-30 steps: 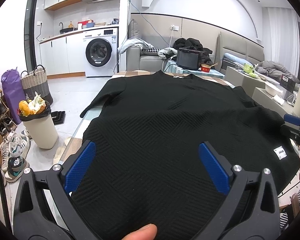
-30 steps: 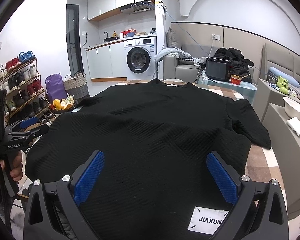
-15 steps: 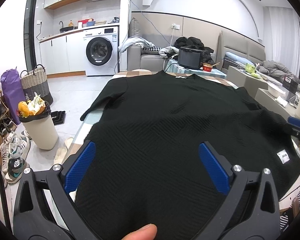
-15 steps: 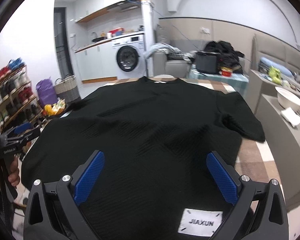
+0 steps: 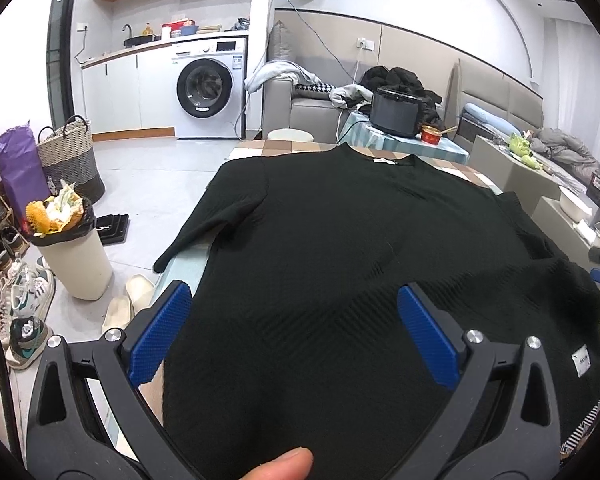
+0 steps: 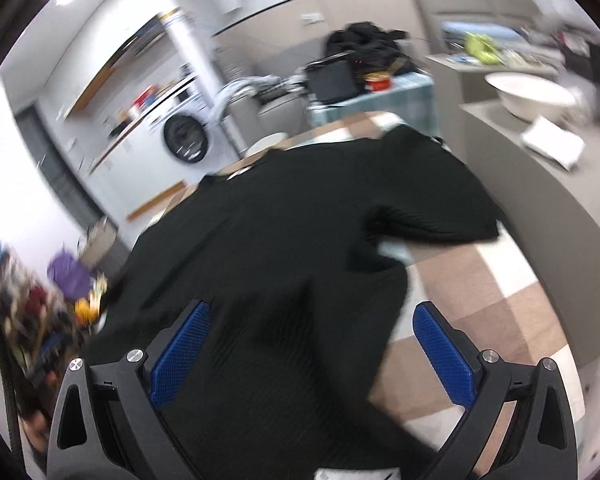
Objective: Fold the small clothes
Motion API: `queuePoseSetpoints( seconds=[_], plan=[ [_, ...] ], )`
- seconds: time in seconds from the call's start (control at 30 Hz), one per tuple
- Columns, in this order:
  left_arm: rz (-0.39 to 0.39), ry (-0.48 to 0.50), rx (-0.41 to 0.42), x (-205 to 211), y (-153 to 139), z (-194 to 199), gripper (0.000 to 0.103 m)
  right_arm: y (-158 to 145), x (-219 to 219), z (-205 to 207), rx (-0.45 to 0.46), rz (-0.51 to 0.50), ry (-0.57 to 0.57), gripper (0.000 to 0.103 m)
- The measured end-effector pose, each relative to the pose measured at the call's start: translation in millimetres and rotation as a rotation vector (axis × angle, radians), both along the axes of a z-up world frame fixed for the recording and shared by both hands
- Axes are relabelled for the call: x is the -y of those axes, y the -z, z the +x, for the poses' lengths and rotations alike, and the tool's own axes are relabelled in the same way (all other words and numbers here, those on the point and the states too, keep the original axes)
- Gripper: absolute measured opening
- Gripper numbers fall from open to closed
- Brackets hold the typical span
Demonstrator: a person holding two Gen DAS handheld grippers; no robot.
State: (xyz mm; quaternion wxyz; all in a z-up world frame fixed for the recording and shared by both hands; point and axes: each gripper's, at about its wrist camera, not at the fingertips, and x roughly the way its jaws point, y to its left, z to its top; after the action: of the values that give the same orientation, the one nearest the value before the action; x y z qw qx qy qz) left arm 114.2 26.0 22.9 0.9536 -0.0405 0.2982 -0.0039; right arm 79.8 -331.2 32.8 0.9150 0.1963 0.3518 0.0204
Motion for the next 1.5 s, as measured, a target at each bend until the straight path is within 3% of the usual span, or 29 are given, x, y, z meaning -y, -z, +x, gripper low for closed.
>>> queuePoseSetpoints(
  seconds=[0.2, 0.3, 0.53, 0.63, 0.73, 0.8, 0.83, 0.87, 0.9, 1.03, 1.17, 1.23, 1.33, 1.5],
  plan=[
    [-0.005, 0.014, -0.023, 2, 10, 49, 0.103, 15, 54, 34, -0.074, 0.163, 0.115, 0.083],
    [-0.013, 0.016, -0.018, 0, 11, 67, 0.103, 22, 79, 49, -0.104, 0.150, 0.193, 0.083],
    [-0.009, 0.004, -0.015, -4, 12, 88, 0.103, 49, 134, 70, -0.187, 0.249, 0.336, 0.074],
    [-0.005, 0.000, -0.019, -4, 14, 96, 0.103, 46, 137, 76, -0.190, 0.179, 0.361, 0.073],
    [-0.012, 0.005, -0.025, -4, 19, 100, 0.103, 45, 137, 89, -0.201, 0.100, 0.367, 0.058],
    [-0.010, 0.010, -0.030, -3, 22, 102, 0.102, 45, 133, 100, -0.229, 0.038, 0.364, 0.037],
    [-0.010, 0.011, -0.029, -4, 25, 99, 0.102, 45, 132, 104, -0.240, 0.022, 0.358, 0.030],
    [-0.009, 0.012, -0.030, -4, 25, 99, 0.103, 45, 130, 110, -0.258, -0.018, 0.351, 0.017],
    [-0.008, 0.013, -0.033, -4, 27, 102, 0.103, 45, 128, 113, -0.262, -0.043, 0.346, 0.014],
    [-0.016, 0.005, -0.032, -5, 32, 99, 0.103, 24, 118, 117, -0.200, -0.111, 0.320, 0.013],
    [-0.036, 0.010, -0.036, -9, 35, 97, 0.103, -21, 105, 122, -0.041, -0.096, 0.260, 0.013],
    [-0.047, 0.012, -0.038, -12, 36, 94, 0.102, -46, 86, 128, 0.071, -0.042, 0.158, 0.013],
    [-0.059, 0.014, -0.042, -15, 36, 93, 0.102, -66, 42, 148, 0.135, -0.022, 0.005, 0.013],
    [-0.064, 0.014, -0.037, -18, 35, 88, 0.103, -49, -42, 187, 0.061, -0.026, -0.260, 0.016]
  ],
)
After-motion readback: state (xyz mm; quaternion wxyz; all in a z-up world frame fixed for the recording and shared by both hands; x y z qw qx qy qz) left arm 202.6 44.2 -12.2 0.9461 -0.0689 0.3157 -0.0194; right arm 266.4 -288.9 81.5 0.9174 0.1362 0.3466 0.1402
